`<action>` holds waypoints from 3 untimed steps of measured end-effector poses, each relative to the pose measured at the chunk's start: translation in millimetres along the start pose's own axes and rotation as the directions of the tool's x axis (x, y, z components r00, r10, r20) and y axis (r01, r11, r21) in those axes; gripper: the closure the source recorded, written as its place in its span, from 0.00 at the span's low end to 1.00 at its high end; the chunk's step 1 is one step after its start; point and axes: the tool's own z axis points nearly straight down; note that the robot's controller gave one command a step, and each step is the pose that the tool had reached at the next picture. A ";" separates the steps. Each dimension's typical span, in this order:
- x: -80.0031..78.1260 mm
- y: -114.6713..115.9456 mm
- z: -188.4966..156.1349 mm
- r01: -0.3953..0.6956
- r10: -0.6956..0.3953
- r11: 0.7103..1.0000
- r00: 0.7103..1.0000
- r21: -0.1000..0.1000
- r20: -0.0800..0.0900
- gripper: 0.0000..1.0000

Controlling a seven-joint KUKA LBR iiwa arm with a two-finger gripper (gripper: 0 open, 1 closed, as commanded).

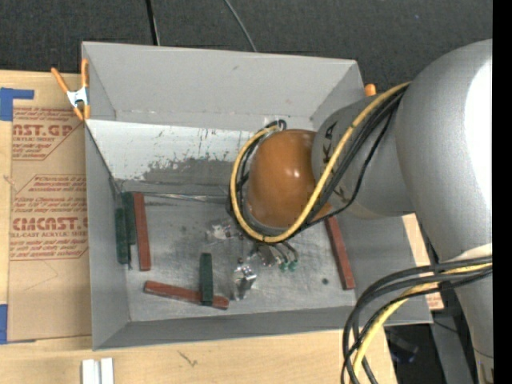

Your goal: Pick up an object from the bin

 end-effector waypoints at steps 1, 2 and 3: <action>21.4 68.9 2.8 0.319 -0.319 0.948 0.948 -0.004 -0.008 1.00; 21.3 68.9 2.8 0.319 -0.319 0.948 0.948 -0.004 -0.008 1.00; 1.1 24.9 -146.0 0.367 -0.367 0.930 0.930 -0.002 -0.001 1.00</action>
Offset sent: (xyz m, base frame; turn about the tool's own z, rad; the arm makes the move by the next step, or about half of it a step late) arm 0.0000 0.0000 0.0000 0.0000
